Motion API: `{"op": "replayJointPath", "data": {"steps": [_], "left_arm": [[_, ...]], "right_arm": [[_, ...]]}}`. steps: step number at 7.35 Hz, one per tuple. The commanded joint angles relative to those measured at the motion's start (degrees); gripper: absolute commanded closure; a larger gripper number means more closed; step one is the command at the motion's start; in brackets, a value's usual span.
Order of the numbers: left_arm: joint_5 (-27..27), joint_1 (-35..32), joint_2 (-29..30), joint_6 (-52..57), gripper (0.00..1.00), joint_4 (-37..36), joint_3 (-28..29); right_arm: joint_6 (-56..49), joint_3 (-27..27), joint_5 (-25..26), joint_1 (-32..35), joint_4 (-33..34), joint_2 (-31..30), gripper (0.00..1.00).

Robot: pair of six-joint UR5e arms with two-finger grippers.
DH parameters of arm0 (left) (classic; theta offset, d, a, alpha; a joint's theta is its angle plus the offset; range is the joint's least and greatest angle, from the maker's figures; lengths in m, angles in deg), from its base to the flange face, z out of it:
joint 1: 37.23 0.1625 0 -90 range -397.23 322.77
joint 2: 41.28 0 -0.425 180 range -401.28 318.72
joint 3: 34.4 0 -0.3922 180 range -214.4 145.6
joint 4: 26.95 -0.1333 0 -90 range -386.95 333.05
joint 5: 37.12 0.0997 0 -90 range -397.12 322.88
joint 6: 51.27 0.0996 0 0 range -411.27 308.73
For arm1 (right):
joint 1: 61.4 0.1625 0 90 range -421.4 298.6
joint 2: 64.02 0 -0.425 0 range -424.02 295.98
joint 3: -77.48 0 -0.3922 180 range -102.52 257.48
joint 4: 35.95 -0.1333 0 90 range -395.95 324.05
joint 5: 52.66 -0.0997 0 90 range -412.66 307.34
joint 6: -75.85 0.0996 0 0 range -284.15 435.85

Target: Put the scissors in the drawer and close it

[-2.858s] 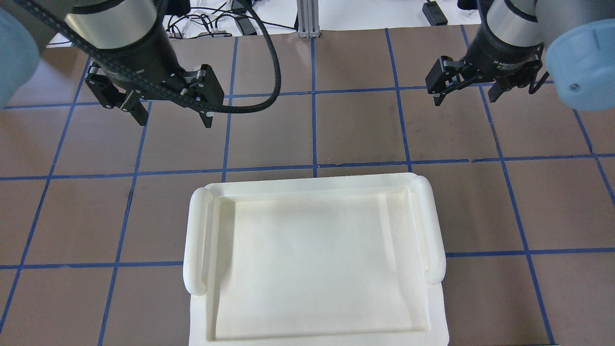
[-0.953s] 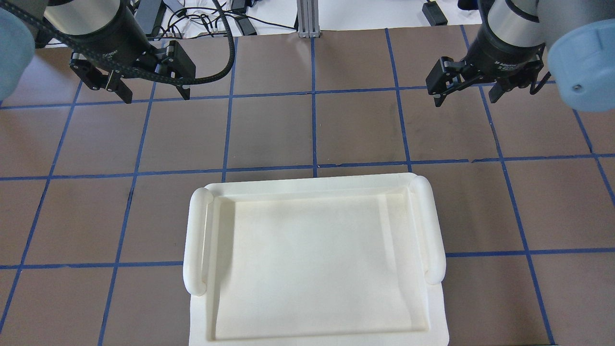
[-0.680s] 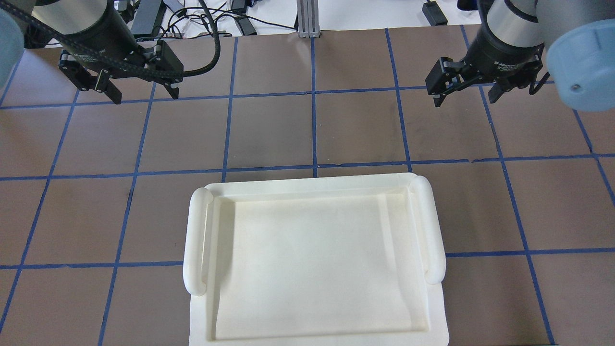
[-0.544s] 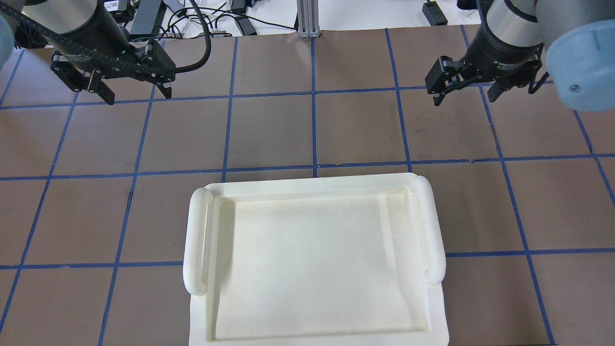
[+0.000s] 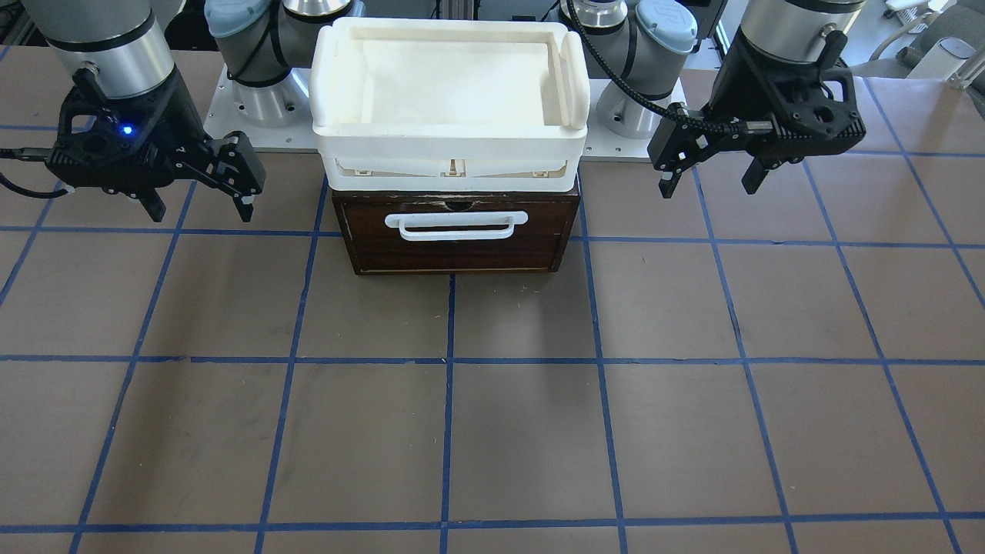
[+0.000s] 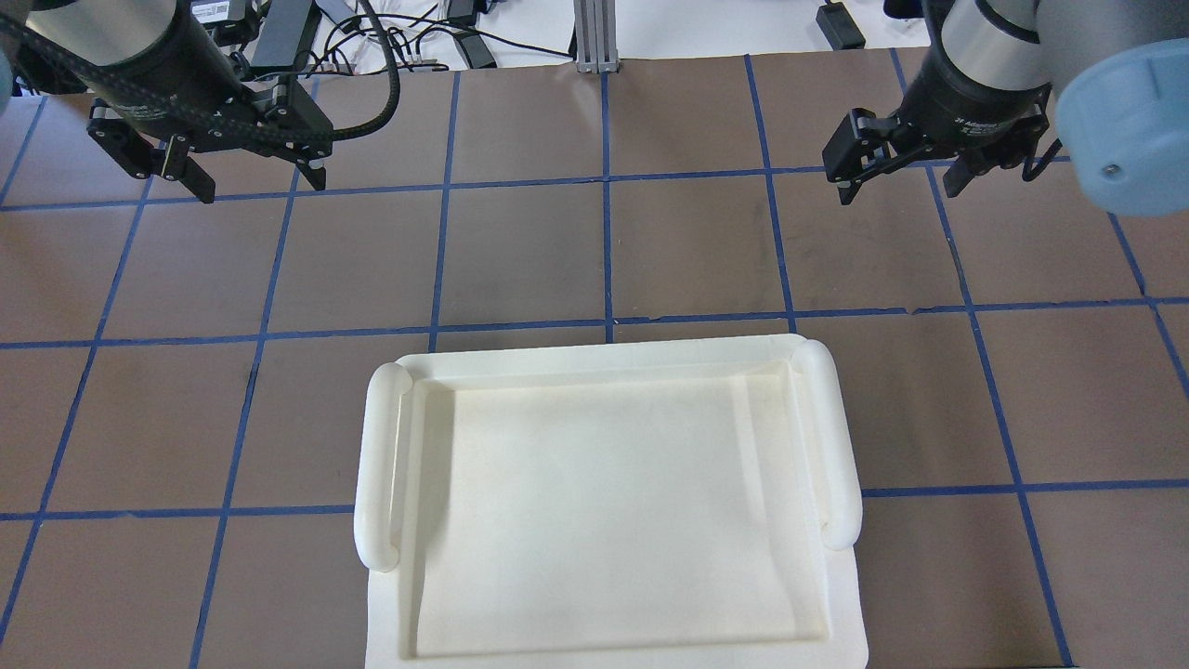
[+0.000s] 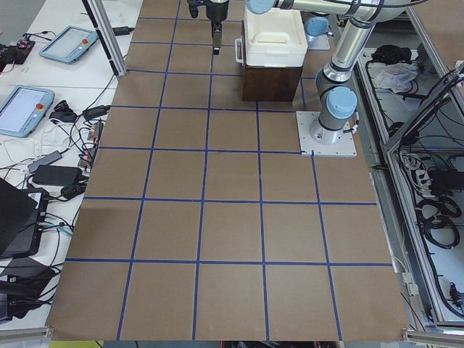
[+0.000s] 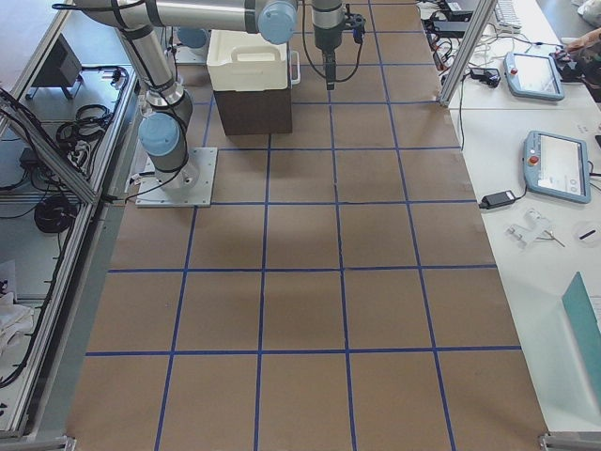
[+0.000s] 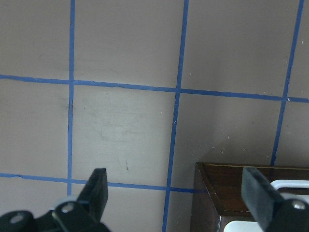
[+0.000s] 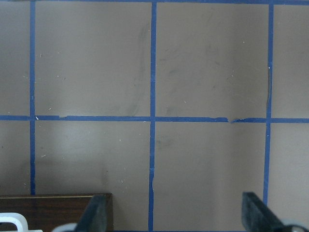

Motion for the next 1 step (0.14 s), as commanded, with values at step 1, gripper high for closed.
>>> {"op": "replayJointPath", "data": {"steps": [1], "left_arm": [[0.0, 0.0, -0.2, 0.1, 0.00, 0.0, 0.0]], "right_arm": [[0.0, 0.0, 0.0, -0.1, 0.0, 0.1, 0.00]]}}
